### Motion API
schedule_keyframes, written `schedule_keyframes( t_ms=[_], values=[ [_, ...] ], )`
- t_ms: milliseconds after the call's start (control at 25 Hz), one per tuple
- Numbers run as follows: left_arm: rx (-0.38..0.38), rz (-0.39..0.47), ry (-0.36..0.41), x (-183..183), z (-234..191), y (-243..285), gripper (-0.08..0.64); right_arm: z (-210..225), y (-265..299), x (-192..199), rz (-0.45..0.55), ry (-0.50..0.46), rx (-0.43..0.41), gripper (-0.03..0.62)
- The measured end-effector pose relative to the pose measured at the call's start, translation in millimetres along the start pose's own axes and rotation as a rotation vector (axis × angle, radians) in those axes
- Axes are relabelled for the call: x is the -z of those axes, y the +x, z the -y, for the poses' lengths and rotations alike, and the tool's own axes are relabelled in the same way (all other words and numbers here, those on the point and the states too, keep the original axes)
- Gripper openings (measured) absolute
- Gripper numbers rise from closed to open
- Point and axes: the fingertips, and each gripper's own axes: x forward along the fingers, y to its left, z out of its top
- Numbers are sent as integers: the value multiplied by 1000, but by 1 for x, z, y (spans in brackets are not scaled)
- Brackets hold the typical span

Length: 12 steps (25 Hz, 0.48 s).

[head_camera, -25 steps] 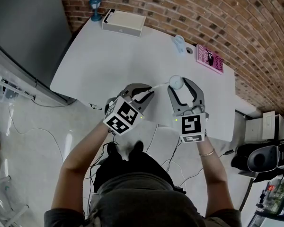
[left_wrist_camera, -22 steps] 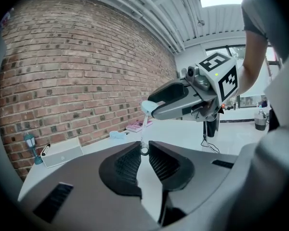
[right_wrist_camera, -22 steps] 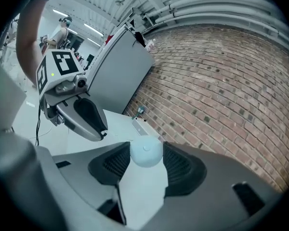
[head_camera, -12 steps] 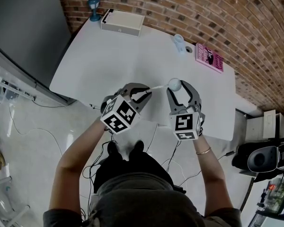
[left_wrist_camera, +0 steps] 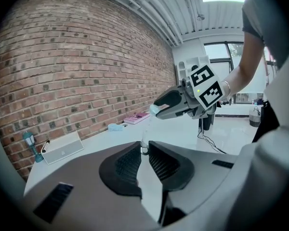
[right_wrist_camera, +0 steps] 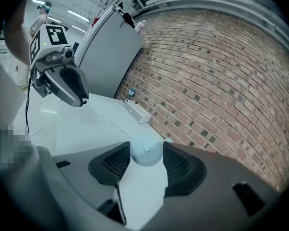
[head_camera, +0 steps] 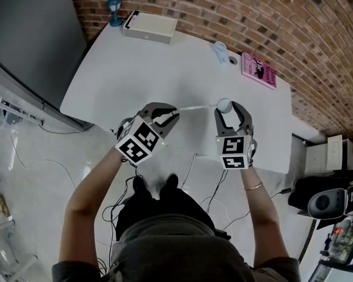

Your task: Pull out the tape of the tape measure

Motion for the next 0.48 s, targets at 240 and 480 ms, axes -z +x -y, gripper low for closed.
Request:
schedule_keyframes(
  t_ms=[240, 480],
  values=[
    [18, -7, 18, -3, 6, 0, 64, -2, 1, 12, -25, 0, 16, 216],
    [11, -18, 12, 0, 4, -5, 63, 10, 2, 28, -67, 45, 57, 216]
  ],
)
